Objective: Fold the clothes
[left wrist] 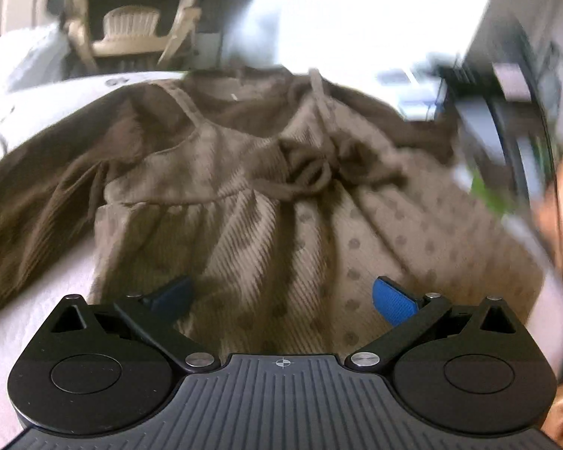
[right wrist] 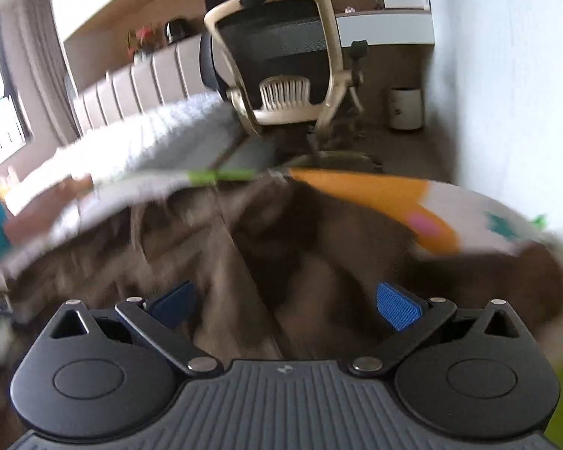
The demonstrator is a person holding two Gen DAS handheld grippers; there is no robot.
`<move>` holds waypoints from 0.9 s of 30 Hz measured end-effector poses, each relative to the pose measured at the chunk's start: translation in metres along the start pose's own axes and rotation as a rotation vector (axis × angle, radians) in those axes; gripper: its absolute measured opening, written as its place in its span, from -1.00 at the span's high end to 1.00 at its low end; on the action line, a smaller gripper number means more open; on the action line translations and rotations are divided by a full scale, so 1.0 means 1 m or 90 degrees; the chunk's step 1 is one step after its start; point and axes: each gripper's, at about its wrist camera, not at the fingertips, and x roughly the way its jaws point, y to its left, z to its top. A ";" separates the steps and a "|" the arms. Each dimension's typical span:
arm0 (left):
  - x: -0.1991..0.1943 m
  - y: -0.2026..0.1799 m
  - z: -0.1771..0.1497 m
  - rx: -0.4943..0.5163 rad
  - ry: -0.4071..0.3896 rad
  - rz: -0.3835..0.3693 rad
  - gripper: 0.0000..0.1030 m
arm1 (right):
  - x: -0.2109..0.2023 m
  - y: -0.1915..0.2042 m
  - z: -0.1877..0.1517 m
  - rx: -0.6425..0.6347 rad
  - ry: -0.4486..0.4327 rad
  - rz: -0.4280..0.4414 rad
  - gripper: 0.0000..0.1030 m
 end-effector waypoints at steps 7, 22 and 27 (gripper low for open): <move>-0.012 0.042 0.005 -0.111 -0.013 0.094 -1.00 | -0.024 -0.035 -0.052 0.121 0.019 -0.001 -1.00; -0.018 0.023 0.001 -0.008 -0.008 0.138 -1.00 | -0.039 0.014 -0.022 -0.067 -0.048 -0.041 -1.00; -0.028 0.026 0.015 0.019 -0.104 0.190 -1.00 | -0.023 0.026 -0.017 -0.090 -0.045 -0.047 -1.00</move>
